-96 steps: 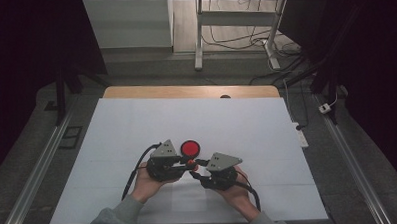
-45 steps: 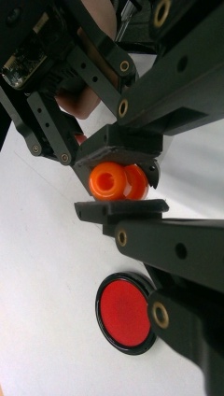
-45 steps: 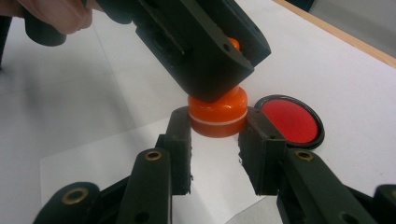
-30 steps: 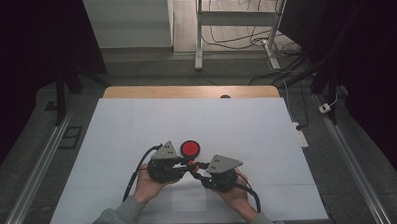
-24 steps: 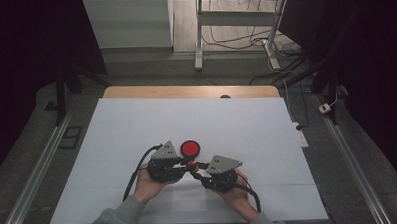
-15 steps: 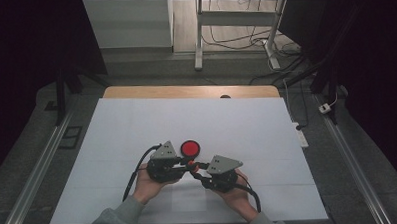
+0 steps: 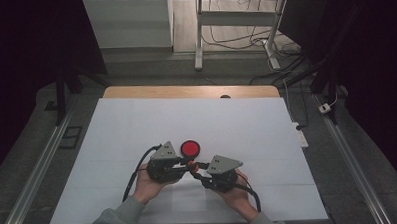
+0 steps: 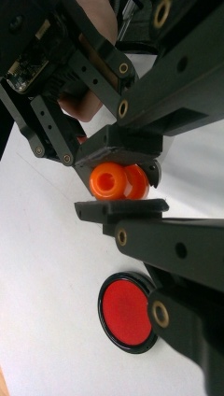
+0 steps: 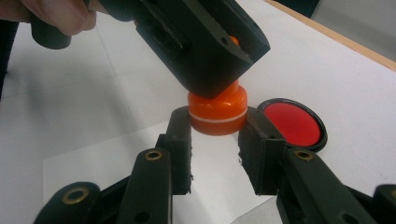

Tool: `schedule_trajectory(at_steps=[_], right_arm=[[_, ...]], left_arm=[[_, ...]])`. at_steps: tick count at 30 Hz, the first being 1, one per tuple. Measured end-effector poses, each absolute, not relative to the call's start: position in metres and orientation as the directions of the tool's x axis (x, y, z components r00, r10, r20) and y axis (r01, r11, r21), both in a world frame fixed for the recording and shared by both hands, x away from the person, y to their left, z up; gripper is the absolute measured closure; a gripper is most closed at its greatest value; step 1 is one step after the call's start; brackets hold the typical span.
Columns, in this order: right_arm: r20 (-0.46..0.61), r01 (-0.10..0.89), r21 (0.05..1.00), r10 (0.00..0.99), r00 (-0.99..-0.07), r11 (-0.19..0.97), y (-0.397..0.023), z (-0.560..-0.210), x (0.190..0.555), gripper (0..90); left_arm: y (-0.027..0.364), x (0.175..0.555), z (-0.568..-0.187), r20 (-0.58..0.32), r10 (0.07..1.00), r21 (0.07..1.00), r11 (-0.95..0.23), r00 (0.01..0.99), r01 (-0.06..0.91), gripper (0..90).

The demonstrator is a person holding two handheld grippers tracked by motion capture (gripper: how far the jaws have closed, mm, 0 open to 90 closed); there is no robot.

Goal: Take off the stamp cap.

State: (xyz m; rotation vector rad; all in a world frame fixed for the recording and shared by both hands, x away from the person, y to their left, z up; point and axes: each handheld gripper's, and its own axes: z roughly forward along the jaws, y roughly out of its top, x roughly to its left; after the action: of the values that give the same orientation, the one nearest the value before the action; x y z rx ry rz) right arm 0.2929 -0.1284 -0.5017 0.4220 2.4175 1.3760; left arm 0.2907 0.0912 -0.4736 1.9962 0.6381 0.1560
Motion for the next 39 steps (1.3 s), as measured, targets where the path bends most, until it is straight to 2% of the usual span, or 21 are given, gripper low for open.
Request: schedule_trajectory(at_steps=[39], right_arm=[[-0.137,0.085,0.869,0.402,-0.906,0.487,-0.1291,-0.5014,0.2924,65.0]], left_arm=[[0.0929,0.2907,-0.4729,-0.175,0.497,0.853,-0.355,0.85,0.383,72.8]])
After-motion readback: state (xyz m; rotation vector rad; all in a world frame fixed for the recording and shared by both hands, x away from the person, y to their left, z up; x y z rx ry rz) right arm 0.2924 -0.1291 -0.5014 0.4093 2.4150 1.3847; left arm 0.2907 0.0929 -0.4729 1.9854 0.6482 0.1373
